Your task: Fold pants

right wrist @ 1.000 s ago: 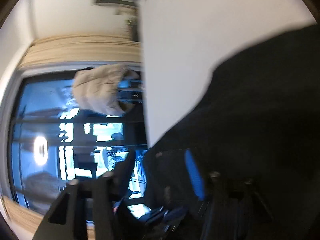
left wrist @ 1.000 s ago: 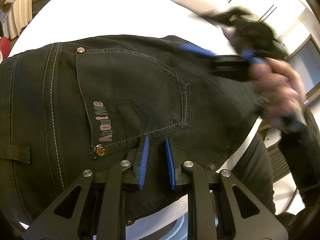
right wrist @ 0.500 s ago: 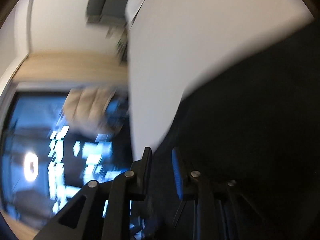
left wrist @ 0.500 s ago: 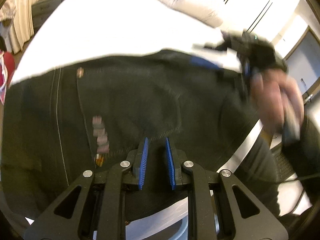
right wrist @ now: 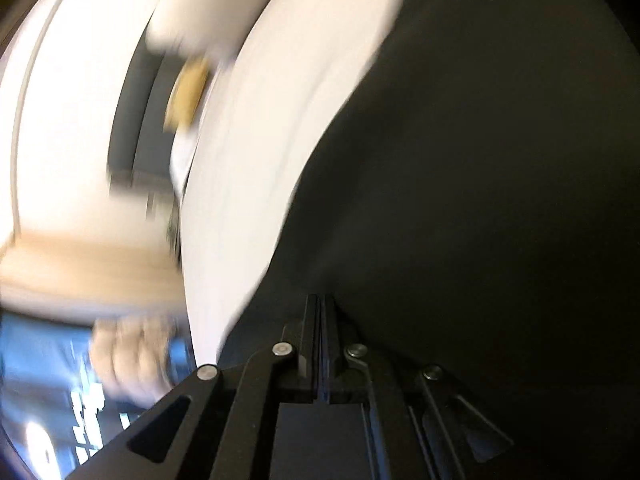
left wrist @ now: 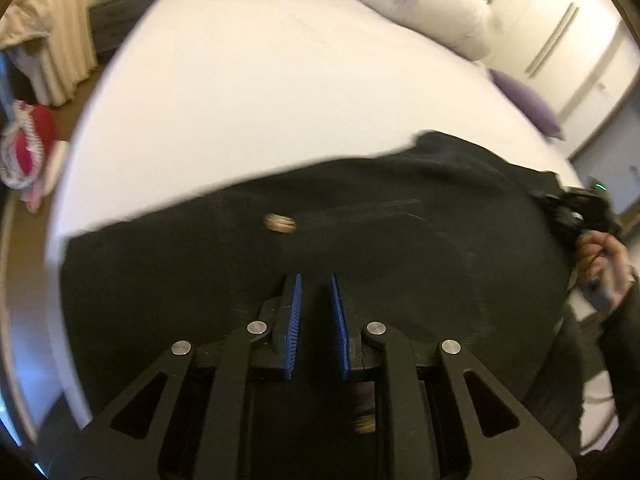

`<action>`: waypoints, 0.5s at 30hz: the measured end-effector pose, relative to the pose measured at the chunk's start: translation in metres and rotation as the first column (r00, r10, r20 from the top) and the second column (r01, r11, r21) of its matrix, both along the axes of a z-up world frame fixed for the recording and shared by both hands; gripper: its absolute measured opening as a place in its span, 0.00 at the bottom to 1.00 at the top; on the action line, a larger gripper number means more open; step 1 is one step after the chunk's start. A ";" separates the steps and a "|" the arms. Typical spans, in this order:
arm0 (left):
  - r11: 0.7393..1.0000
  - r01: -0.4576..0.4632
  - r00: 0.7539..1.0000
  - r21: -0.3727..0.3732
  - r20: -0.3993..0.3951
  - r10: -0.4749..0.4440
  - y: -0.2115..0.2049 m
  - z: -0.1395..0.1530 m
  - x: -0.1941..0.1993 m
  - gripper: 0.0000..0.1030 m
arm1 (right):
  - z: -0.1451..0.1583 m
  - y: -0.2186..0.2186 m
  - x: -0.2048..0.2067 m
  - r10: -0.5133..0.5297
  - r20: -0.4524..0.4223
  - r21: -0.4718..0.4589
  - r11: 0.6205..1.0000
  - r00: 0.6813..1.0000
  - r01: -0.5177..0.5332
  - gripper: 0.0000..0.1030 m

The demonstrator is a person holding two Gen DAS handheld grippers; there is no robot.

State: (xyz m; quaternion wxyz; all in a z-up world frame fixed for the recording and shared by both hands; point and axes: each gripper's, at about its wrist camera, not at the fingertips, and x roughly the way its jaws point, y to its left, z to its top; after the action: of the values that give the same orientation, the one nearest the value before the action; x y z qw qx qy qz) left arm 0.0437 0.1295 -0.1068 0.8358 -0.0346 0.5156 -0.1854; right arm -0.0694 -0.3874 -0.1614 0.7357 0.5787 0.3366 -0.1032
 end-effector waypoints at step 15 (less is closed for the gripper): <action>0.984 0.150 0.981 -0.097 -0.107 -0.160 -0.142 -0.019 0.041 0.16 | -0.039 0.021 0.024 0.168 0.151 0.237 0.951 0.974 -0.200 0.00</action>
State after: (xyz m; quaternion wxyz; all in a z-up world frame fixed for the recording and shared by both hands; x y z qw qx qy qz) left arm 0.0848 -0.0122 -0.1258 0.7856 -0.0419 0.5551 -0.2702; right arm -0.0449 -0.3660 -0.2008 0.6833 0.6384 0.3513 0.0467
